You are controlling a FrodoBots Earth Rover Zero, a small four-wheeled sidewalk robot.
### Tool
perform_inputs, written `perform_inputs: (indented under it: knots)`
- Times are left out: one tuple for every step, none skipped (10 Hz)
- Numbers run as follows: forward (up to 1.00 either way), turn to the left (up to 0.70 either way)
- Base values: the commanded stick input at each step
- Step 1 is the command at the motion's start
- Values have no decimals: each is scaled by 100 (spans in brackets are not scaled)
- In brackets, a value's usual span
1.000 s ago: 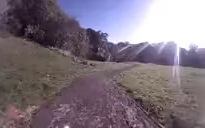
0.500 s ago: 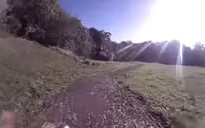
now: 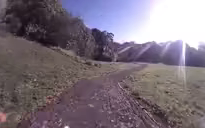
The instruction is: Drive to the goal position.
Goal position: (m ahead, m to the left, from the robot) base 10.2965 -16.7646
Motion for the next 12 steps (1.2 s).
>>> perform_inputs:
  knots:
    - [100, -36]
    - [100, -39]
    - [100, -30]
    - [100, -21]
    - [100, 0]
    - [100, 0]
    - [100, 0]
    - [100, 0]
    - [100, 0]
    - [100, 0]
    - [100, 0]
    - [100, 0]
